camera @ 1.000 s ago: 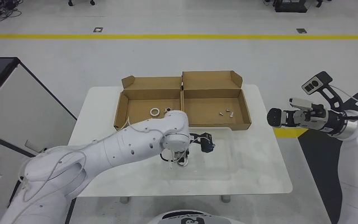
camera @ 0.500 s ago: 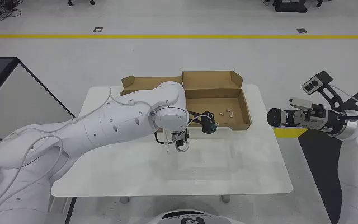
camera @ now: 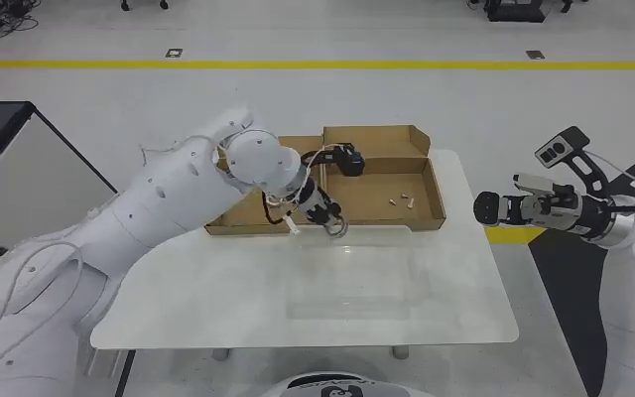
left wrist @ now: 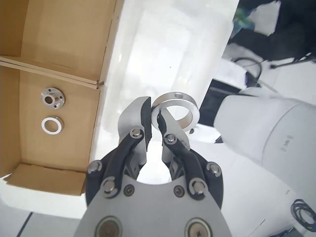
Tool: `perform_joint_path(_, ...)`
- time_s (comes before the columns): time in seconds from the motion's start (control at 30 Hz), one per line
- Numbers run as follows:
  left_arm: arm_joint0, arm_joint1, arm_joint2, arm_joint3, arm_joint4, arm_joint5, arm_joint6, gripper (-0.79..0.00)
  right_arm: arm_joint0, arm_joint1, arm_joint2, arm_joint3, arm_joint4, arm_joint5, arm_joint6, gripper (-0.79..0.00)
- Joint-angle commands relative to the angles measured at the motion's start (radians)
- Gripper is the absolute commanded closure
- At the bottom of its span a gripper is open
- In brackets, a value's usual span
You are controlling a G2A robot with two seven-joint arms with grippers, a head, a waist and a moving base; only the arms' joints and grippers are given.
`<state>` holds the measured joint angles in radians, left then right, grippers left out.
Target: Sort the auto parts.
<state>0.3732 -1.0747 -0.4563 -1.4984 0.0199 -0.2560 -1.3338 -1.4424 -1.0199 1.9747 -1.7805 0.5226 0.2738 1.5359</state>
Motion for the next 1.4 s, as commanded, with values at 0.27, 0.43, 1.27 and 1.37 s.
perform_joint_path(0.27, 0.225, 0.104, -0.338, 0.035, -0.407, -0.078, 0.187, 0.000, 0.000, 0.000, 0.000, 0.000, 0.000, 0.000, 0.000, -0.785)
perform_joint_path(0.43, 0.284, 0.111, -0.412, 0.019, -0.548, -0.173, 0.238, 0.000, 0.000, 0.000, 0.000, 0.000, 0.000, 0.000, 0.000, -0.785)
perform_joint_path(1.27, 0.309, 0.061, -0.450, -0.041, -0.784, -0.263, 0.539, 0.000, 0.000, 0.000, 0.000, 0.000, 0.000, 0.000, 0.000, -0.785)
perform_joint_path(1.37, 0.310, 0.047, -0.453, -0.042, -0.864, -0.303, 0.559, 0.000, 0.000, 0.000, 0.000, 0.000, 0.000, 0.000, 0.000, -0.785)
